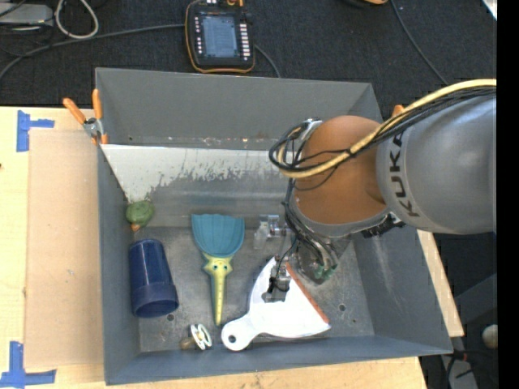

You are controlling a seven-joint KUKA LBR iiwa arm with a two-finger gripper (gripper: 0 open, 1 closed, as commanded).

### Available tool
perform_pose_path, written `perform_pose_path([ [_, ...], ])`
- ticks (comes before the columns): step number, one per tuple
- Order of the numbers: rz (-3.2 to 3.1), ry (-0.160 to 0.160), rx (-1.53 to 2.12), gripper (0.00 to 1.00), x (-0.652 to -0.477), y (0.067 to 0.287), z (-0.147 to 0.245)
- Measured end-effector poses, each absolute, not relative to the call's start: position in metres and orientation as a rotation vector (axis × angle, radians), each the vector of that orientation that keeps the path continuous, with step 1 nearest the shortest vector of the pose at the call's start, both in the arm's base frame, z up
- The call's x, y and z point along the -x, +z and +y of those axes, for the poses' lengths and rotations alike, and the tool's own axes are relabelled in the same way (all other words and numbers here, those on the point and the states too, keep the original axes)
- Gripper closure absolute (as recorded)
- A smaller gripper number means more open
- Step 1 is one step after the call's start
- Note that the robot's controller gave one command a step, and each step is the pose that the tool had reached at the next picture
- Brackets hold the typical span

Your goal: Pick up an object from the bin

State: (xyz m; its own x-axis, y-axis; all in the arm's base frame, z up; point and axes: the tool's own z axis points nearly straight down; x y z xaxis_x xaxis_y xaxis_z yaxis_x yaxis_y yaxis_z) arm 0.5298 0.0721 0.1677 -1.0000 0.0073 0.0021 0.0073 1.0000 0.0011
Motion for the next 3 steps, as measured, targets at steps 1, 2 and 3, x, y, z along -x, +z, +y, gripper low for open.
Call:
perform_pose_path([
  [1, -3.14, -0.002, 0.011, 0.0, -0.53, 0.168, 0.072],
  [2, -3.133, 0.0, -0.054, 0.0, -0.497, 0.128, 0.043],
  [3, -3.145, -0.005, -0.063, 0.0, -0.503, 0.13, 0.044],
])
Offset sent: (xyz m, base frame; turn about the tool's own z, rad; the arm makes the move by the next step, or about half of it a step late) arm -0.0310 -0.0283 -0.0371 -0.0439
